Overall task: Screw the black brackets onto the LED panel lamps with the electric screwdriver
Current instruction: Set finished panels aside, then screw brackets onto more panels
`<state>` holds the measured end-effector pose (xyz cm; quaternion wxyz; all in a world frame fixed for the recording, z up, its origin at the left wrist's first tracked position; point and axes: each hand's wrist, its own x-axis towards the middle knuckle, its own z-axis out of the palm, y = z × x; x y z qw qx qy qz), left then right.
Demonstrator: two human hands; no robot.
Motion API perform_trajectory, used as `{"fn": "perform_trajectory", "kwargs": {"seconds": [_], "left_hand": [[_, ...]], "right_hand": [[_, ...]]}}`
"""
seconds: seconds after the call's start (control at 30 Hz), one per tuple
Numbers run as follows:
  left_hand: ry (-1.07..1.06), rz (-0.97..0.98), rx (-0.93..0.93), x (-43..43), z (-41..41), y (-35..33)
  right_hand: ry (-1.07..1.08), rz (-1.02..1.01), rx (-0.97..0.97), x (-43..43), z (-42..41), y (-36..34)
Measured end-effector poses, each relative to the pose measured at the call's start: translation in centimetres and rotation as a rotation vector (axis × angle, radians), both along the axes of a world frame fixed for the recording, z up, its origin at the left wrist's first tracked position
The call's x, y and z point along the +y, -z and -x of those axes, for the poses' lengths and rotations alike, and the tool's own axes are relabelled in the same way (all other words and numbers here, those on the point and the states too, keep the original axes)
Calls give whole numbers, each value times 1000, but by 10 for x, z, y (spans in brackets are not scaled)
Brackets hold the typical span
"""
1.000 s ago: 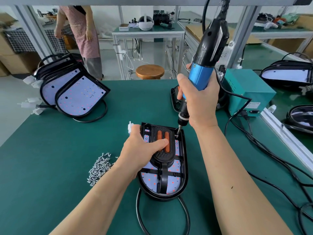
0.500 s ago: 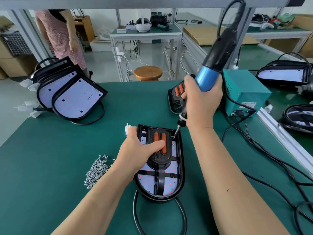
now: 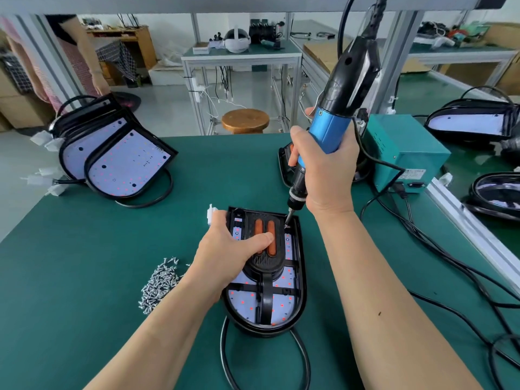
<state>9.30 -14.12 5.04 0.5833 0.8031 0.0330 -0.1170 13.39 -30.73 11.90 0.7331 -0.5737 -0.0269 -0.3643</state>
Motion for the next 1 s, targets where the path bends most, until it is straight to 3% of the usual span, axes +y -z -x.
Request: {"fn": "perform_trajectory", "kwargs": {"seconds": [0.7,1.0], "left_hand": [[-9,25,4,-1,0,-1],[-14,20,1,-1,0,1]], "right_hand": [[7,49,17,-2,-4,4],[79,-91,74,-13,-8,9]]}}
